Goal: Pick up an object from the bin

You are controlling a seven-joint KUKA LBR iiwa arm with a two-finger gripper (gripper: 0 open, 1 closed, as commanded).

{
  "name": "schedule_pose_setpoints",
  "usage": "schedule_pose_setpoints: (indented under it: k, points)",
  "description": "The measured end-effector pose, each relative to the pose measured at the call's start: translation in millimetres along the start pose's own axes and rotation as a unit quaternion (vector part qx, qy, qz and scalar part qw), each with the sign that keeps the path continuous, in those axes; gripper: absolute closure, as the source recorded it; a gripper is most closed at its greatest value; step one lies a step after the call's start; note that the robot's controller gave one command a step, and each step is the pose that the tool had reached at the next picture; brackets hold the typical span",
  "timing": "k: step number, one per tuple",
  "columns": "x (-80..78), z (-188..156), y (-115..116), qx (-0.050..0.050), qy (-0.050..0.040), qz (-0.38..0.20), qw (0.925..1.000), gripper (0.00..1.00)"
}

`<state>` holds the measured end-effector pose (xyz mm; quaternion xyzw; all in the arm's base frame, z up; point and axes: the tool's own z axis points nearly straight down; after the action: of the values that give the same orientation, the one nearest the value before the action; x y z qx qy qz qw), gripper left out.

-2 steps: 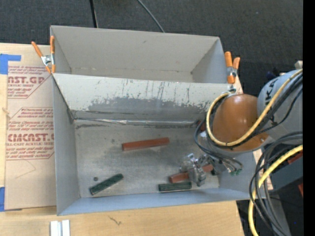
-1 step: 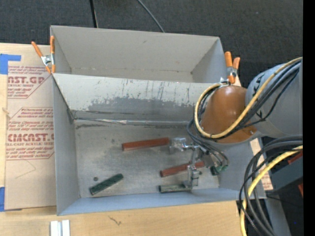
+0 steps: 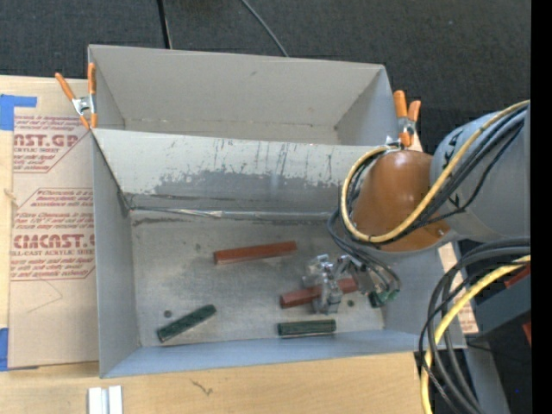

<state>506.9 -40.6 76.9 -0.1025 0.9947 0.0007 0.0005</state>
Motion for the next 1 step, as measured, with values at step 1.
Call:
schedule_pose_setpoints:
  k: [1]
  points:
    - [0.0,0.0,0.0,0.0,0.0,0.0,1.0,1.0]
